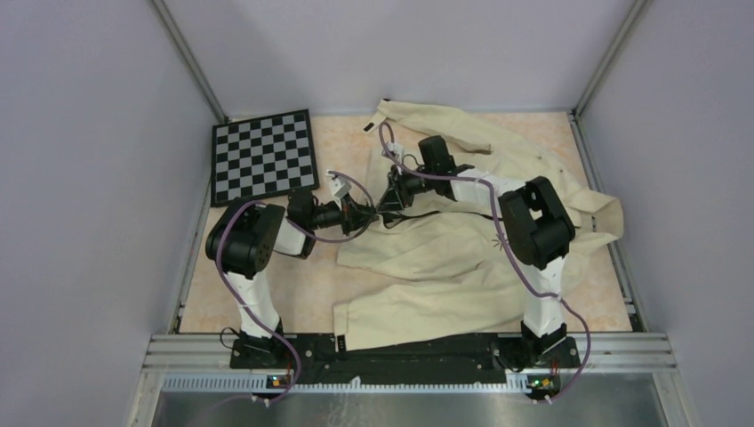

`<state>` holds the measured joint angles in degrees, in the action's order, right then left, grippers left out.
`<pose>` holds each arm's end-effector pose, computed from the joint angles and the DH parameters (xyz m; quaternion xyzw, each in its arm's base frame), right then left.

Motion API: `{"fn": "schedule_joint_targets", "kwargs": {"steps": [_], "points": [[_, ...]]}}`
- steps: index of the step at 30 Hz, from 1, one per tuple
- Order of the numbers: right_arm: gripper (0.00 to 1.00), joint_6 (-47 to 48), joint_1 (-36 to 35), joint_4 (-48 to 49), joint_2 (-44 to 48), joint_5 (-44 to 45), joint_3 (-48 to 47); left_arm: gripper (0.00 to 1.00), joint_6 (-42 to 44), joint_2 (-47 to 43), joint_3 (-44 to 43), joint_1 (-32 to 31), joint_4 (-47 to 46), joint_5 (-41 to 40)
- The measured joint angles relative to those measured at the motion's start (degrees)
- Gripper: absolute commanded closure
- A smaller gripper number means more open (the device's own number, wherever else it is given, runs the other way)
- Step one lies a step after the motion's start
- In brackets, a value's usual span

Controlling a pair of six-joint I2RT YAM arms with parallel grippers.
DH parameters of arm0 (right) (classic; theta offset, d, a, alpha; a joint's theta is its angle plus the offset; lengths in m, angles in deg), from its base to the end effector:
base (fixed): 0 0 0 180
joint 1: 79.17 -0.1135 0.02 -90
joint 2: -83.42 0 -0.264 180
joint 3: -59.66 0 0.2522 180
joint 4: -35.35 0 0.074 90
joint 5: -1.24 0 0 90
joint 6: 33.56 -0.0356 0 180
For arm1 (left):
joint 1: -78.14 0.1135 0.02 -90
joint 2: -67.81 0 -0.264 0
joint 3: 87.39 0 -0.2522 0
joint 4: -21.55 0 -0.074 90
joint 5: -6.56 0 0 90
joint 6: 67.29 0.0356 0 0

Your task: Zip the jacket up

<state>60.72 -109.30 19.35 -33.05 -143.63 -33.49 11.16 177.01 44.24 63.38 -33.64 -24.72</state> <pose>0.3680 0.2472 0.1901 -0.4256 0.7079 0.4908 0.2771 0.3034 -0.1114 0.1335 0.3472 0.6364 -0.4870 0.4872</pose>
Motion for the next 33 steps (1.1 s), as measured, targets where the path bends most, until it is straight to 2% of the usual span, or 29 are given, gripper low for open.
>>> {"fn": "schedule_joint_targets", "kwargs": {"steps": [8, 12, 16, 24, 30, 33], "points": [[0.67, -6.8, 0.5, 6.4, 0.0, -1.8, 2.3, 1.00, -0.5, 0.0, 0.0, -0.2, -0.5, 0.2], [0.60, -10.9, 1.7, 11.3, 0.0, -2.7, 3.8, 1.00, -0.6, 0.0, 0.0, -0.2, -1.2, 0.2], [0.59, -13.5, 3.1, 14.1, 0.0, -3.5, 5.6, 1.00, -1.1, 0.0, 0.0, -0.2, -1.6, 0.2], [0.73, -17.0, 3.6, 17.3, -0.1, -3.8, 5.8, 1.00, -2.2, 0.1, 0.0, 0.1, -2.9, 0.4], [0.76, -18.2, 3.3, 17.8, -1.7, -4.4, 4.9, 1.00, -2.8, 0.1, 0.0, 0.1, -4.0, 0.4], [0.86, -18.5, 3.0, 17.7, -2.6, -4.4, 4.1, 1.00, -3.2, 0.1, 0.0, 0.2, -4.4, 0.4]]}}
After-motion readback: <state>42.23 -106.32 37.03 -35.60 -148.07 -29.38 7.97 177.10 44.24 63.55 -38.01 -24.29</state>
